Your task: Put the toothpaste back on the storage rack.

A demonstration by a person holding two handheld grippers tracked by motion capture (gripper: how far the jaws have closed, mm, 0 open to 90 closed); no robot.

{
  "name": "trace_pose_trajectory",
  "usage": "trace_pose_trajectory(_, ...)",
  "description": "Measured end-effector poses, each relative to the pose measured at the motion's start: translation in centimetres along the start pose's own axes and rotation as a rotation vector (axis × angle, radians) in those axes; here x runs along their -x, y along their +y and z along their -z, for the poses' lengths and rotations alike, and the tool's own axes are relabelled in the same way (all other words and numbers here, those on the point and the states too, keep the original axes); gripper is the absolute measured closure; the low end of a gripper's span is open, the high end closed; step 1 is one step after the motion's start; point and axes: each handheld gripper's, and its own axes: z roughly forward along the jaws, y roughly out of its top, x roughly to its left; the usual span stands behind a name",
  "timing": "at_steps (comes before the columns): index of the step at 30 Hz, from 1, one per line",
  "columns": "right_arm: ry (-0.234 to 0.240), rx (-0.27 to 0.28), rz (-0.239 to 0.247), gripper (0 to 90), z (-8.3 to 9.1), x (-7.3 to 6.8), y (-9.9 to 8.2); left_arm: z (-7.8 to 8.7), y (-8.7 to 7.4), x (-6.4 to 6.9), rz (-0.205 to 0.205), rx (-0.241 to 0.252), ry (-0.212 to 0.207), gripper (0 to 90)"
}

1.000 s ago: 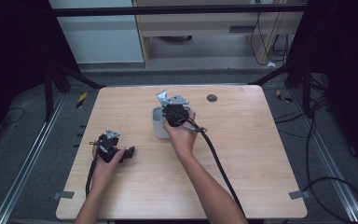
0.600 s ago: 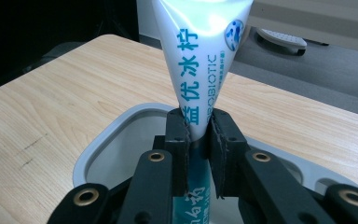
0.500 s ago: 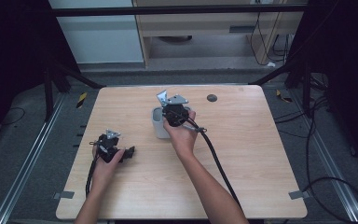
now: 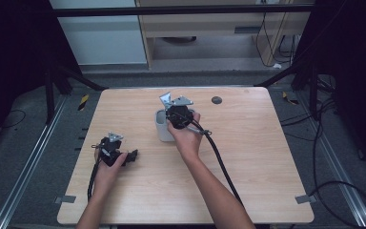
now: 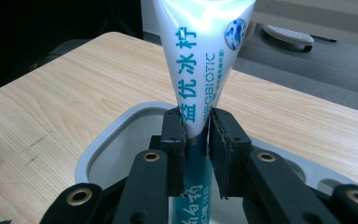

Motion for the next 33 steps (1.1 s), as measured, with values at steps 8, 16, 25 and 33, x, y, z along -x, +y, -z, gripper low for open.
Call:
trace_pose_trajectory(8,0.001,-0.016,0.015,71.2,0.17,-0.1,-0.01,0.0,0.0,0.0,0.0,0.0,0.0,0.0)
trace_pose_trajectory(16,0.009,-0.02,0.022,69.2,0.4,-0.14,0.04,-0.01,0.01,0.0,0.0,0.0,0.0,0.0)
trace_pose_trajectory(25,0.014,-0.036,0.032,66.4,0.53,-0.19,-0.04,-0.03,0.02,0.01,0.0,0.0,-0.001,0.0)
trace_pose_trajectory(33,0.021,-0.036,0.028,61.5,0.77,-0.18,-0.01,-0.03,0.04,0.0,-0.001,0.0,-0.001,0.0)
